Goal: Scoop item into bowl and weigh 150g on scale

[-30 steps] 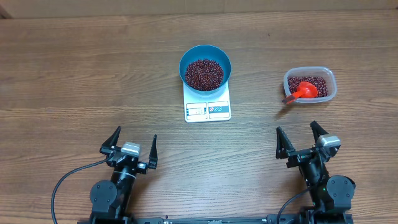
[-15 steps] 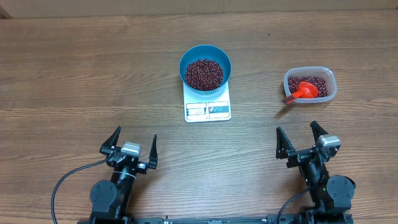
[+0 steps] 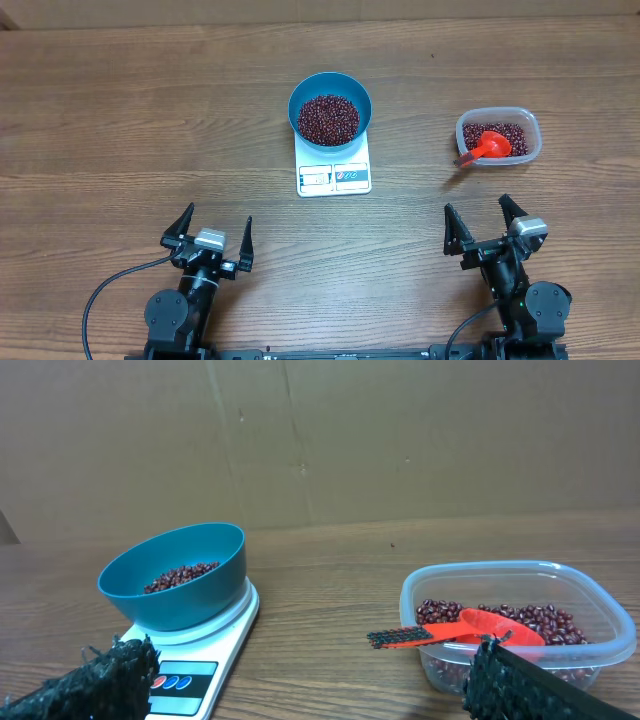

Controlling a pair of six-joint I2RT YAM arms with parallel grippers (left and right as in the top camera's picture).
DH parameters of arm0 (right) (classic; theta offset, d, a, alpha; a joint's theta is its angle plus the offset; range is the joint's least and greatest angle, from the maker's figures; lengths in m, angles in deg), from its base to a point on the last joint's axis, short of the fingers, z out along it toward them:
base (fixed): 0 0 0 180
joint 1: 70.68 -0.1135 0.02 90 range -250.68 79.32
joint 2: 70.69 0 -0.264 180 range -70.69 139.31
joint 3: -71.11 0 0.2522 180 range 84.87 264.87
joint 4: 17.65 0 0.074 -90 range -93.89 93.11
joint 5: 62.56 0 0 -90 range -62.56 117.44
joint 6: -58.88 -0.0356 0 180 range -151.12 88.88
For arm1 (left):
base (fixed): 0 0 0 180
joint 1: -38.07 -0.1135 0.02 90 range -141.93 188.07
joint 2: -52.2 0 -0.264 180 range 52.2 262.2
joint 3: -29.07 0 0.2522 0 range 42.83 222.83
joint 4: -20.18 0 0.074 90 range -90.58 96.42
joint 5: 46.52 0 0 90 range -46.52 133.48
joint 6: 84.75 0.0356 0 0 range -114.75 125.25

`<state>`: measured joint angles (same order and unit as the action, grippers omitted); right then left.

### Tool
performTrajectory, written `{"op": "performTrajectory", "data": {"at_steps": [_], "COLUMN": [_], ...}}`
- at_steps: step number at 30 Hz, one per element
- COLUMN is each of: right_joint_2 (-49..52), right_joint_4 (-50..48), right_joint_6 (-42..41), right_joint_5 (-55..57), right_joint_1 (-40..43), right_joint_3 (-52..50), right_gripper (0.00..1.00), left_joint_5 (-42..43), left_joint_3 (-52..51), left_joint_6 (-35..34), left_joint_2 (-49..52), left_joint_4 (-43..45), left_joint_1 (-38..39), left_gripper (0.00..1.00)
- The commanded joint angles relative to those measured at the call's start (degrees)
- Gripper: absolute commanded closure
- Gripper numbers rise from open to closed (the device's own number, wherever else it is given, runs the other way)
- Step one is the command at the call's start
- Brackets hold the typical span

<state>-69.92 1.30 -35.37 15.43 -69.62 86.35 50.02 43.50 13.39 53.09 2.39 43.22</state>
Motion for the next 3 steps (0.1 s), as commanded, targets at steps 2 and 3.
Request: {"op": "performTrajectory", "data": {"at_steps": [2,3], "right_joint_2": [-0.6,-0.6], "right_joint_4": [-0.2,-0.2], "right_joint_6": [0.0,0.0], "right_joint_5": [0.4,0.4], "right_joint_1": [-0.4,-0.4], "right_joint_3": [-0.4,-0.4], "right_gripper": [0.00,0.00], "left_joint_5": [-1.0,-1.0], "left_joint_3": [-0.4,-0.4], "left_joint_6": [0.6,0.6], "left_joint_2": [-0.6,-0.6], "left_joint_4": [0.0,0.0], "left_joint_1": [-0.3,-0.3], "left_gripper": [0.00,0.00]}}
